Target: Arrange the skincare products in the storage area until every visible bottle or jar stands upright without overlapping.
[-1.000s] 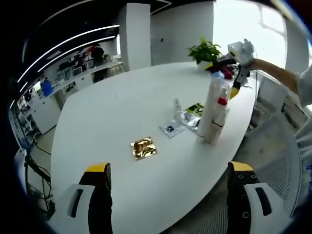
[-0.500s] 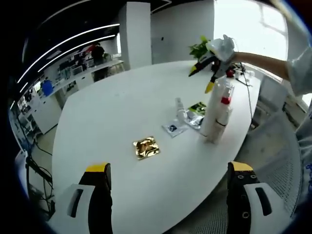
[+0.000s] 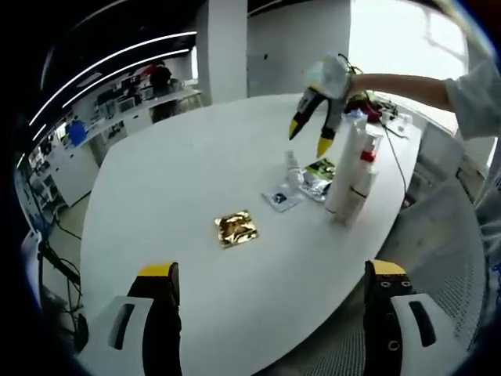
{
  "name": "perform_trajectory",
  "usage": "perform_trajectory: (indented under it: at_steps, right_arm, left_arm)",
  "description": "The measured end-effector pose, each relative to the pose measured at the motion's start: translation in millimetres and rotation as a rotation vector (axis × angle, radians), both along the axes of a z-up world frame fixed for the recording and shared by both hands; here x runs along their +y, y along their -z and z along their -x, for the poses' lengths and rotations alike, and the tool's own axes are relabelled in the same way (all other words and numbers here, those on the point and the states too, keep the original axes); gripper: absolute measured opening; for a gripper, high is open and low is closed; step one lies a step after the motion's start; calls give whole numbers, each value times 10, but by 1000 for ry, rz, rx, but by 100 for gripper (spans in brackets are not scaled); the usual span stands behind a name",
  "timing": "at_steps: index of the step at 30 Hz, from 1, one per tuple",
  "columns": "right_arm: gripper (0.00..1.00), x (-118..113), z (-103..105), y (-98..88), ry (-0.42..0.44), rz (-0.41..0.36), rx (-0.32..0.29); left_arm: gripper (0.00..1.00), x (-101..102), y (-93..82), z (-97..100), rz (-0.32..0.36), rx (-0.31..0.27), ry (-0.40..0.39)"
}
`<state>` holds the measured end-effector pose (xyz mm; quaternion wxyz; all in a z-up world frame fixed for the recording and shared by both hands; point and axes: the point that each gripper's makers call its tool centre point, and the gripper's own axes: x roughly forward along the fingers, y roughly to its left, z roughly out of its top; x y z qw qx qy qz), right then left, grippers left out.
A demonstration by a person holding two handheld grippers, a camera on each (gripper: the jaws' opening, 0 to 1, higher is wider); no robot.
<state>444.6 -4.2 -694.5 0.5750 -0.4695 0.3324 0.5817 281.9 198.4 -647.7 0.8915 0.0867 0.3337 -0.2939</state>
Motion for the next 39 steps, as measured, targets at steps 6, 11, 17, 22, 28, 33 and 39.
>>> perform_trajectory:
  at_steps: [6, 11, 17, 22, 28, 33, 39]
  right_arm:
    - [46, 74, 56, 167, -125, 84, 34]
    - [40, 59, -42, 310, -201, 153, 1]
    - [35, 84, -73, 424, -245, 190, 17]
    - [33, 14, -78, 525, -311, 279, 22]
    - [26, 31, -90, 591, -326, 298, 71]
    - [25, 42, -100, 606, -331, 314, 93]
    - [23, 25, -87, 626, -333, 322, 102]
  left_arm:
    - [94, 14, 43, 27, 13, 18, -17]
    - [93, 15, 55, 55, 24, 24, -24]
    - [92, 50, 74, 72, 21, 38, -37]
    - [92, 70, 65, 57, 28, 36, -50]
    - [91, 79, 67, 56, 35, 37, -61]
    - [91, 121, 89, 82, 32, 45, -70]
    - [90, 141, 92, 88, 31, 45, -76]
